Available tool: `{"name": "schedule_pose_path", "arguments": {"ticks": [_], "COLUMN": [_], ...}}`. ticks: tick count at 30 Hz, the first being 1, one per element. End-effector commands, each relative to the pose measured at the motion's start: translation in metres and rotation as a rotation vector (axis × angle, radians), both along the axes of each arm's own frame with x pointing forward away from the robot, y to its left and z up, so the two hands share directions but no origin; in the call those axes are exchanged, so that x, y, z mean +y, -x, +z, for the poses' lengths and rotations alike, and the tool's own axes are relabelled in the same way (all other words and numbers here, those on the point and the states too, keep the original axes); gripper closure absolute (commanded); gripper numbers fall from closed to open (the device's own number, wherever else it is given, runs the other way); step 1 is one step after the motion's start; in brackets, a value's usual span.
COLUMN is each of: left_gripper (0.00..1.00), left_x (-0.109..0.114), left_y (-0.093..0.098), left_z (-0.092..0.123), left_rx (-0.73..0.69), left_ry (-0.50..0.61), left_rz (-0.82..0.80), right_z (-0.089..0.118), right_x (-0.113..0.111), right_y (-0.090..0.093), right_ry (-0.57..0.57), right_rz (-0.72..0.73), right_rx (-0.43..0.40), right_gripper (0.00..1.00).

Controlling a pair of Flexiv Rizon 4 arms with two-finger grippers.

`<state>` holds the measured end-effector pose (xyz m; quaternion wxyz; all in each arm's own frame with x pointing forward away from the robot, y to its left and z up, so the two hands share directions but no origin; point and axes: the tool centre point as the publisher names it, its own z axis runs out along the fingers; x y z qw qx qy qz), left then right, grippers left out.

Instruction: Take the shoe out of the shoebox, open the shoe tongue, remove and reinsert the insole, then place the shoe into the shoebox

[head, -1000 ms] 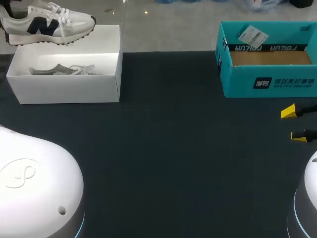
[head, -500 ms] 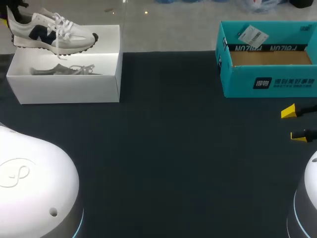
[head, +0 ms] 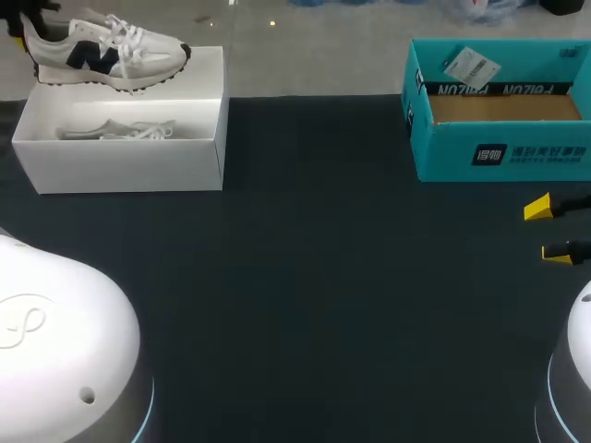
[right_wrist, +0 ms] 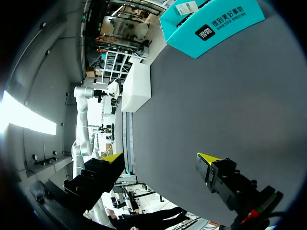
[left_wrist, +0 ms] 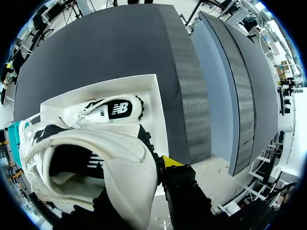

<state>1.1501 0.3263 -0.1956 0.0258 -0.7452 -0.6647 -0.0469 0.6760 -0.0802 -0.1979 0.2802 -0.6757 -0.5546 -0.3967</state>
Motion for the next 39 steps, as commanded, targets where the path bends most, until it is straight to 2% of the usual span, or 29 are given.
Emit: {"name": "schedule_pose_path", "arguments": {"ticks": [1, 10, 12, 24, 29, 34, 39], "left_gripper": [1.0, 1.0, 1.0, 1.0, 1.0, 1.0, 1.0], "left_x": [0.005, 0.003, 0.003, 0.003, -0.005, -0.005, -0.004], "left_y": [0.002, -0.007, -0.009, -0.009, -0.025, -0.042, -0.044], "left_z": [0.004, -0.016, -0.02, -0.02, -0.04, -0.06, -0.077], "left_rx": [-0.01, -0.092, -0.056, -0.056, -0.177, -0.182, -0.155], "left_ry": [-0.016, -0.002, 0.036, 0.036, 0.043, 0.038, 0.03], "left_rz": [0.01, 0.159, 0.149, 0.149, 0.186, 0.226, 0.224], "right_z": [0.0, 0.0, 0.0, 0.0, 0.0, 0.0, 0.0], "right_x": [0.0, 0.0, 0.0, 0.0, 0.0, 0.0, 0.0], "right_y": [0.001, 0.001, 0.001, 0.001, 0.001, 0.001, 0.001], "right_ry": [0.003, 0.003, 0.003, 0.003, 0.003, 0.003, 0.003], "right_rz": [-0.002, -0.002, -0.002, -0.002, -0.002, -0.002, -0.002], "right_rx": [0.0, 0.0, 0.0, 0.0, 0.0, 0.0, 0.0], "right_gripper": [0.0, 0.0, 0.0, 0.0, 0.0, 0.0, 0.0]}}
